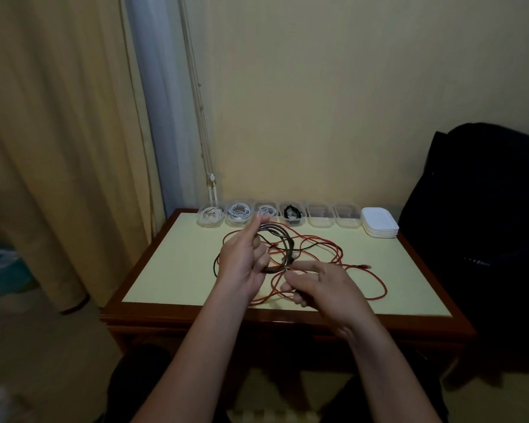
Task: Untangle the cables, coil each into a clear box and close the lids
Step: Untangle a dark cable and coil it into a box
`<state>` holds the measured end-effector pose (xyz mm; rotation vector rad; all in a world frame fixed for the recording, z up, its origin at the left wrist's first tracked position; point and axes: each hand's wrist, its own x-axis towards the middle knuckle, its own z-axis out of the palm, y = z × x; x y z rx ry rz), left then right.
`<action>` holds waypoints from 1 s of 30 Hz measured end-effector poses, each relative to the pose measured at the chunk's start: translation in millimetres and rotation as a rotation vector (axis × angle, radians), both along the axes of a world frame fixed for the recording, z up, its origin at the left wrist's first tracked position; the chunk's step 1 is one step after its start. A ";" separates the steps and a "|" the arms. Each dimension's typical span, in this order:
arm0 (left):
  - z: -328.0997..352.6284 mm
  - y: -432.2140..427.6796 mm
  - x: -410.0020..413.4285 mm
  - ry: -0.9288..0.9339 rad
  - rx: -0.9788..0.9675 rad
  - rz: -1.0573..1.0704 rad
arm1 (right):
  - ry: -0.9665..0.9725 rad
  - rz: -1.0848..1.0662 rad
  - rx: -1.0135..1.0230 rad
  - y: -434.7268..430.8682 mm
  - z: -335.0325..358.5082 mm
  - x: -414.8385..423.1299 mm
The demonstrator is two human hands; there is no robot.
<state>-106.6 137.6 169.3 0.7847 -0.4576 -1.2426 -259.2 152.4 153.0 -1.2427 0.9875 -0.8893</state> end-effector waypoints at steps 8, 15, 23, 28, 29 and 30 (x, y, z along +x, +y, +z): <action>15.3 -3.4 2.1 0.339 0.038 -0.098 | 0.202 -0.108 -0.294 1.5 -6.1 -35.8; 9.8 -2.7 -13.0 0.540 -0.015 -0.166 | 0.291 -0.268 -0.453 6.9 -19.0 -15.2; 2.5 -6.2 -31.4 0.429 -0.069 -0.142 | 0.135 -0.667 -0.484 7.5 -17.0 10.2; -6.0 -2.9 -48.2 0.142 -0.062 -0.041 | -0.455 -0.701 -0.043 -1.2 -3.9 17.1; -8.4 -1.3 -52.3 0.034 -0.078 0.010 | -0.520 -0.695 0.007 -2.1 0.0 16.3; -10.1 0.1 -56.1 -0.090 -0.095 0.072 | -0.576 -0.688 0.041 -1.6 4.1 15.1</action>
